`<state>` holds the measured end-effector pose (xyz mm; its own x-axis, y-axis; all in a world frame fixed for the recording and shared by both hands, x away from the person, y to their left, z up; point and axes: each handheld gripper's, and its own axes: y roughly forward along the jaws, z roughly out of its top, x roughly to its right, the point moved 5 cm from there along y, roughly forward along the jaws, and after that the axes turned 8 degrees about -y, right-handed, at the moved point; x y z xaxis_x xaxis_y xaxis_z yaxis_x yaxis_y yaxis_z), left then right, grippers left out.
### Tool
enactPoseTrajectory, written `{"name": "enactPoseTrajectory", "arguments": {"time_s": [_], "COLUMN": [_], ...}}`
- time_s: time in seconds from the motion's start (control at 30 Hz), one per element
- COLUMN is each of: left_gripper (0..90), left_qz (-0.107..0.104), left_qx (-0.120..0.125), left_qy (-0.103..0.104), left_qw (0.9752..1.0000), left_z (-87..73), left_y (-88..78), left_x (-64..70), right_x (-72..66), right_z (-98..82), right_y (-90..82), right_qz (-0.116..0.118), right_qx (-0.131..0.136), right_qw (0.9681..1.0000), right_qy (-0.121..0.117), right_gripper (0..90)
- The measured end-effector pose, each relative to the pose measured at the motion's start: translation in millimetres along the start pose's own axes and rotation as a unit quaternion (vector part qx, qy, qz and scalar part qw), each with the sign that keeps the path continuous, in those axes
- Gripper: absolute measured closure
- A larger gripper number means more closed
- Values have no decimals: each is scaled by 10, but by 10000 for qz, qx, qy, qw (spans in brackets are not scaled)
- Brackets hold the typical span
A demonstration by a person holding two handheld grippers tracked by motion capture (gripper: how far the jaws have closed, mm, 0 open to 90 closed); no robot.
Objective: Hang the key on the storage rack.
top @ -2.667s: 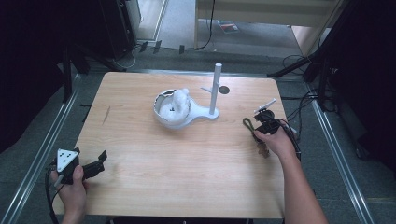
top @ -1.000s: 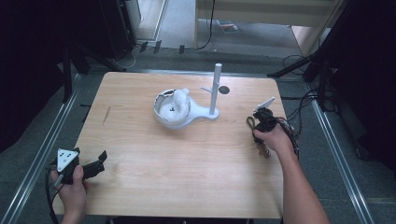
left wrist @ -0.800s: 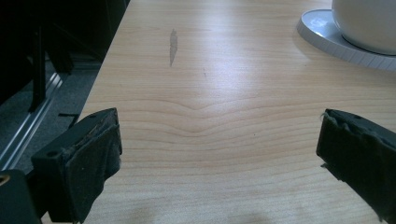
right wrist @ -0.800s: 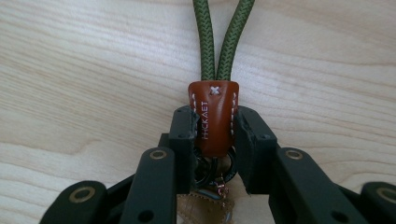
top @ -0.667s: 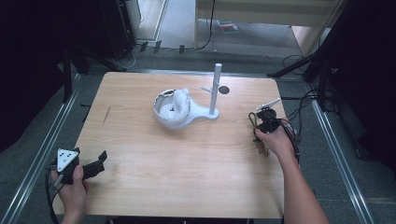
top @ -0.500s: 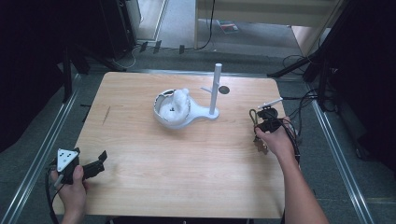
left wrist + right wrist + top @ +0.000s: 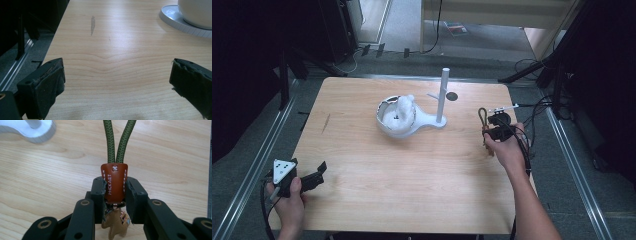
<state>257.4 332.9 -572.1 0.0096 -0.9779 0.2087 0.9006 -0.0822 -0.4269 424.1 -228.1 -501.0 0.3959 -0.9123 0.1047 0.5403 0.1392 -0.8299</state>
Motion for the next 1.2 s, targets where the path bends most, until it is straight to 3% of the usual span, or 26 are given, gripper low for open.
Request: {"name": "enactPoseTrajectory", "arguments": {"time_s": [0.17,0.43,0.83,1.2], "left_gripper": [6,6,6,6], "left_qz": [2,-5,38,60], "left_qx": [0,-29,-101,-124], "left_qy": [7,-8,3,-13], "left_qw": [10000,10000,9999,9999], "left_z": [0,0,0,6], "left_y": [0,2,23,37], "left_x": [1,-1,-1,-3], "right_x": [-47,-154,-332,-470], "right_z": [48,137,253,277], "right_y": [-70,-172,-336,-484], "right_qz": [-47,65,133,236], "right_qx": [253,624,1130,1378], "right_qw": [9997,9980,9935,9901], "right_qy": [1,32,-9,-104], "right_gripper": [716,716,716,716]}}
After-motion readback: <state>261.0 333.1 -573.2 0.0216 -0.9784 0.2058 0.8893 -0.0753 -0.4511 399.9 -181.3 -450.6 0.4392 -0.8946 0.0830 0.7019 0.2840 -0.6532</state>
